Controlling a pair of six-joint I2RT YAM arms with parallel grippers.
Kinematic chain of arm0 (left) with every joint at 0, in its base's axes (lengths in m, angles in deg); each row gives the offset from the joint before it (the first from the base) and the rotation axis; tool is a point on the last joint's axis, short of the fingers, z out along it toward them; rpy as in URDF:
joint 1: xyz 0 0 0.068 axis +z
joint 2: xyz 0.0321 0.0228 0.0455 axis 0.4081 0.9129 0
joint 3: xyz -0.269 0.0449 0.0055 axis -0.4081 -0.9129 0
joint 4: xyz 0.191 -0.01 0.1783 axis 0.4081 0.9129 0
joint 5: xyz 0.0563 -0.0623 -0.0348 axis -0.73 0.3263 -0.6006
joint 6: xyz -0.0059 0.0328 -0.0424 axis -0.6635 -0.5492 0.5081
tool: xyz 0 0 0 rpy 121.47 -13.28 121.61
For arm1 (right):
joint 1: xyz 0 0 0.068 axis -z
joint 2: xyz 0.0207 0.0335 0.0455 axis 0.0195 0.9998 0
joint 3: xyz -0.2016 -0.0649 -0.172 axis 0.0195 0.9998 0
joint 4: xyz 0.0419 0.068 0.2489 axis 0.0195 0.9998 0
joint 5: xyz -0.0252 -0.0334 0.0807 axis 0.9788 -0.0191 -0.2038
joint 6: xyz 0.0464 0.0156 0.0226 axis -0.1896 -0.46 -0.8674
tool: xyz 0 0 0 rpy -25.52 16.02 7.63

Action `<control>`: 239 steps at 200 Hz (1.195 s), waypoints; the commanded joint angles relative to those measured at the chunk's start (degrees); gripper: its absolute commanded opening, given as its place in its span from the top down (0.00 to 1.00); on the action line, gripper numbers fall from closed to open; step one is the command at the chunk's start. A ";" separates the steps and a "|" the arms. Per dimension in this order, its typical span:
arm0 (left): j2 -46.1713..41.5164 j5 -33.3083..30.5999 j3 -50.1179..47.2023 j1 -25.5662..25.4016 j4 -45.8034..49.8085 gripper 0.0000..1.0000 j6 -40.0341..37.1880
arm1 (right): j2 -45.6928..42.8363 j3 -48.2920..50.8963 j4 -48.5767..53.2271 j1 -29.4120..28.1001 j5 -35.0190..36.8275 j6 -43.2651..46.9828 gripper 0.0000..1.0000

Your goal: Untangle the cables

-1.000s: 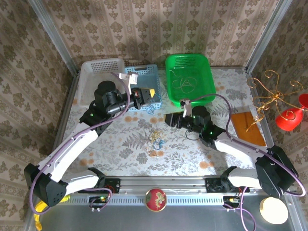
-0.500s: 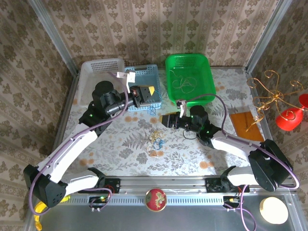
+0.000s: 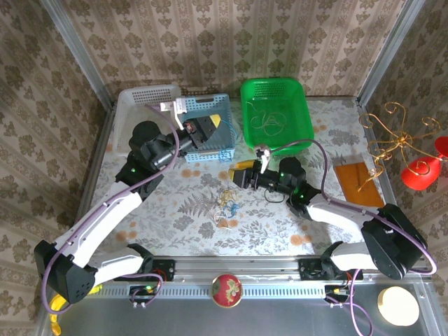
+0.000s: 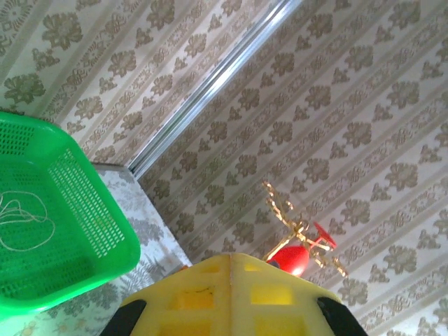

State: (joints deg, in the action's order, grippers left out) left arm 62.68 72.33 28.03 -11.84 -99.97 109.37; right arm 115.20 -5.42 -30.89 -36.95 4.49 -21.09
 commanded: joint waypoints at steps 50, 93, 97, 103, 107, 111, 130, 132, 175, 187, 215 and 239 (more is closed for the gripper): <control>-1.43 -7.47 0.65 -0.93 -4.95 1.00 6.02 | -2.69 0.18 -9.50 -7.86 16.89 10.38 0.36; -0.43 -8.48 1.69 -2.32 -6.22 1.00 7.34 | -0.72 -1.83 -12.00 -11.37 23.57 13.98 0.35; -0.34 -8.63 1.81 -2.50 -6.31 1.00 7.31 | -0.48 -2.03 -12.33 -11.43 23.87 13.98 0.35; -0.25 -8.78 1.99 -2.75 -6.33 1.00 7.35 | 0.16 -2.34 -12.80 -11.53 24.26 14.05 0.35; -0.16 -8.87 2.05 -2.85 -6.36 1.00 7.35 | 0.50 -2.56 -13.13 -11.52 24.35 14.05 0.35; -0.07 -8.94 2.24 -2.99 -6.32 1.00 7.35 | 0.81 -2.74 -13.29 -11.61 24.51 13.98 0.35; 0.28 -9.25 2.72 -3.65 -6.31 1.00 7.27 | 2.27 -4.11 -14.01 -11.60 24.89 13.87 0.35; 0.35 -9.24 2.72 -3.68 -6.31 1.00 7.26 | 2.43 -4.24 -14.01 -11.62 24.96 13.88 0.35; 0.82 -9.81 3.51 -4.96 -6.47 1.00 7.35 | 6.34 -7.54 -15.41 -11.62 25.78 13.98 0.35; 0.90 -9.90 3.69 -5.33 -6.49 1.00 7.35 | 7.08 -8.43 -15.46 -11.58 26.36 14.18 0.35; 0.81 -10.42 3.64 -6.17 -6.60 1.00 7.44 | 8.35 -10.50 -14.96 -11.56 27.18 15.04 0.36; 0.68 -10.75 3.51 -6.52 -6.52 1.00 7.62 | 8.95 -11.27 -14.52 -11.45 28.36 15.33 0.49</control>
State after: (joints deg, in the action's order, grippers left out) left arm 63.47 62.51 29.86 -17.91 -104.14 115.88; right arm 123.31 -14.63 -43.44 -48.25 29.75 -7.10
